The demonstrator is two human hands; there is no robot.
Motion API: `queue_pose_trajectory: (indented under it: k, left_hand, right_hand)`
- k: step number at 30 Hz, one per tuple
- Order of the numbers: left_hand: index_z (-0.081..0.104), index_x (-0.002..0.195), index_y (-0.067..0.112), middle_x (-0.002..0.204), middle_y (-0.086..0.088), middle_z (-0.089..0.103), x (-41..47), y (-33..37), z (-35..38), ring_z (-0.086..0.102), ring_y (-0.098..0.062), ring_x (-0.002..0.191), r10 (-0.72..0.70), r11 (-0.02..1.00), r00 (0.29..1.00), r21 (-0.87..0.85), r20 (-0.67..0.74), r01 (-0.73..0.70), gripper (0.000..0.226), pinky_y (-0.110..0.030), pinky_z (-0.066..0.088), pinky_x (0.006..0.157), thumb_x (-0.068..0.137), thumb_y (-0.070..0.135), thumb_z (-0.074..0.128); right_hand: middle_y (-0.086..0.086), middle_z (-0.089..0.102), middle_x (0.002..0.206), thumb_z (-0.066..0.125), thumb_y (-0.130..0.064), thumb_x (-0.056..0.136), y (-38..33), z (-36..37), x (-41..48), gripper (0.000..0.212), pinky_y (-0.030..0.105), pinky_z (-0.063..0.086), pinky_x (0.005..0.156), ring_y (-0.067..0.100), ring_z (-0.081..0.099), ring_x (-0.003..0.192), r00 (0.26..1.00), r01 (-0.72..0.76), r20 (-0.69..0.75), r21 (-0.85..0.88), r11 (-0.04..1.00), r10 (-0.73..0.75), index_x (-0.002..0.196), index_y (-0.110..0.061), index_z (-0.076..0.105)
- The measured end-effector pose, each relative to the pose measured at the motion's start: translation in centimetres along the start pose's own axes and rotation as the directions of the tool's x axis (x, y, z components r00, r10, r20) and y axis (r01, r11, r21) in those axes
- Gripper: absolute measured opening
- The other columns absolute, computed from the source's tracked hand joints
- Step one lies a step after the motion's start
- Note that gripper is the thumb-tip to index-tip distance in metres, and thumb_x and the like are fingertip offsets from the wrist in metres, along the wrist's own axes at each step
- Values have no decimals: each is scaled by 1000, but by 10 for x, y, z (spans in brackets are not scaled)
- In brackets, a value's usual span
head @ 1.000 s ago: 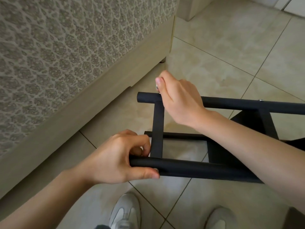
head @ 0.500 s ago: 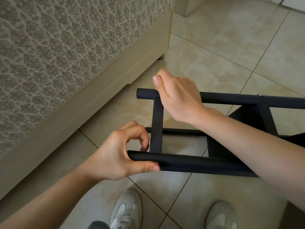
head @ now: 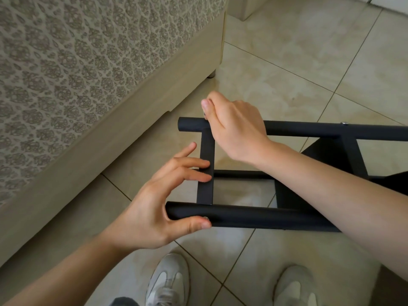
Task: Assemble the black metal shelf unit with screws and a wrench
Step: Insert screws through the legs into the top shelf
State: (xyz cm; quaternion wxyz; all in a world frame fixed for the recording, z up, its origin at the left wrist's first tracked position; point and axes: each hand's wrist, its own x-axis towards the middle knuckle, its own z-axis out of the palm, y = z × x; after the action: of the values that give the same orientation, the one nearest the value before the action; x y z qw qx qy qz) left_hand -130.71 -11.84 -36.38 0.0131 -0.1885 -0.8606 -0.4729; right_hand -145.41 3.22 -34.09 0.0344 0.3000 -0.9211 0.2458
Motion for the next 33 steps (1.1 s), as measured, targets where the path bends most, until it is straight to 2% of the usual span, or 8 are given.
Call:
queue_pose_trajectory:
  k: [9,15,20,24,25,27,29,33]
  left_hand:
    - [61,125,11,150,-3,50,-3,-4,7,25,-28,152,26,1000,1000,-18,0,-26,51,-51,26,122,85,40,74]
    - [60,123,8,145,-8,52,-3,-4,11,32,-27,150,52,998,998,-40,-18,-53,47,-36,32,119,93,43,66]
    - [61,121,6,142,-9,54,-3,-4,12,34,-27,149,60,998,998,-27,-23,-61,47,-37,32,118,93,45,64]
    - [62,119,5,141,-9,55,-2,-3,12,36,-28,148,75,997,997,-5,-33,-75,47,-40,34,117,93,45,64]
    - [62,119,5,141,-9,55,-2,-3,12,36,-28,148,76,997,996,-3,-35,-76,47,-40,34,117,93,45,64]
    - [63,118,4,141,-9,55,-2,-4,12,36,-29,148,77,997,996,-2,-37,-77,48,-40,34,117,94,45,64]
    - [64,117,2,141,-10,55,-2,-5,13,36,-29,148,73,997,997,-1,-35,-73,49,-39,34,117,94,45,63]
    - [64,116,1,140,-10,55,-2,-4,13,36,-28,147,72,997,997,-7,-39,-72,50,-40,34,117,94,45,63]
  right_hand:
    - [2,60,69,25,-35,107,0,1,-1,30,39,35,57,34,55,64,1000,16,-15,-7,1000,-16,92,-17,45]
    - [-6,46,59,26,-35,106,1,2,-1,25,37,26,55,31,49,58,999,20,-33,-17,1000,-20,92,-19,38]
    - [-7,49,60,27,-35,106,1,1,-3,19,36,28,56,26,53,61,1000,12,-2,9,1000,-12,97,-21,35]
    - [2,69,93,35,-28,106,-1,-13,-2,23,40,47,75,18,62,82,1000,-3,21,276,961,-3,104,-10,48]
    - [4,69,98,38,-25,105,-2,-19,-2,23,34,48,78,10,61,82,1000,8,-11,365,931,-4,104,-6,52]
    - [0,69,100,44,-20,104,1,-32,-8,22,24,47,82,2,60,86,997,33,-74,470,882,2,103,-3,56]
    - [-2,68,96,49,-18,101,7,-42,-20,18,27,49,86,6,63,91,999,24,-52,530,847,4,101,-4,59]
    - [1,71,84,61,-16,95,19,-51,-51,7,19,53,74,6,67,78,982,-149,188,673,725,27,94,-12,66]
